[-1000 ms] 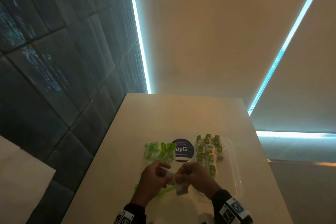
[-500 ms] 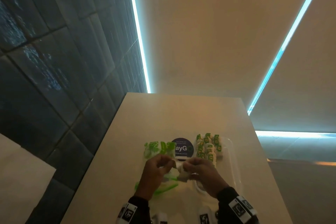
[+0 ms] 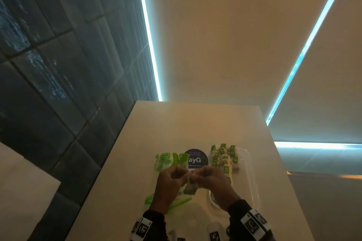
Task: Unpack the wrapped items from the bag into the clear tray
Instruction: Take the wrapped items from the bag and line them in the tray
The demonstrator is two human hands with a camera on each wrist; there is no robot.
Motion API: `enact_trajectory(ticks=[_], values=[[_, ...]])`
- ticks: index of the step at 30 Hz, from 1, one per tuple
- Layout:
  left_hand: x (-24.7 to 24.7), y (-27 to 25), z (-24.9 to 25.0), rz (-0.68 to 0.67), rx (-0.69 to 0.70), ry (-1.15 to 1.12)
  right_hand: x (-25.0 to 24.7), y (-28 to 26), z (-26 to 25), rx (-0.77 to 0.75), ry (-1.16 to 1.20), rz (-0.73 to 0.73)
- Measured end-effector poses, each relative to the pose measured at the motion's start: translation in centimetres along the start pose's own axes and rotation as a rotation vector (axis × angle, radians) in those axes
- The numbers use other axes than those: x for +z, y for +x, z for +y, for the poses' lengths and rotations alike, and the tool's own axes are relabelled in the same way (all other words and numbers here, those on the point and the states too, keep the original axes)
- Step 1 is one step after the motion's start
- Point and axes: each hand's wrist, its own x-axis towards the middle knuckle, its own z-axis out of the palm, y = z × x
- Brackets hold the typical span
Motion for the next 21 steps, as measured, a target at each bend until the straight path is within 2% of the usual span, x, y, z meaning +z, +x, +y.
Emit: enact_trajectory(ticks=[5, 10, 15, 19, 21], values=[[-0.1, -0.2, -0.4, -0.005, -0.064, -0.114, 0.4, 0.0, 0.6, -0.029, 0.019, 0.068], [-0.1, -0.9, -0.4, -0.072, -0.082, -0.171, 0.2, 0.1, 0.9, -0.054, 0.029, 0.132], [0.4, -1.0, -1.2, -0.019, -0.099, -0.133, 0.3, 0.3, 1.3, -0.039, 0.069, 0.152], [0.6, -0.8, -1.4, 0.037, -0.096, -0.155, 0.6, 0.1, 1.0, -0.005, 0.066, 0.061], [0.6, -0.7, -1.3, 0.023, -0.091, -0.123, 0.8, 0.1, 1.1, -0.022, 0.02, 0.115]])
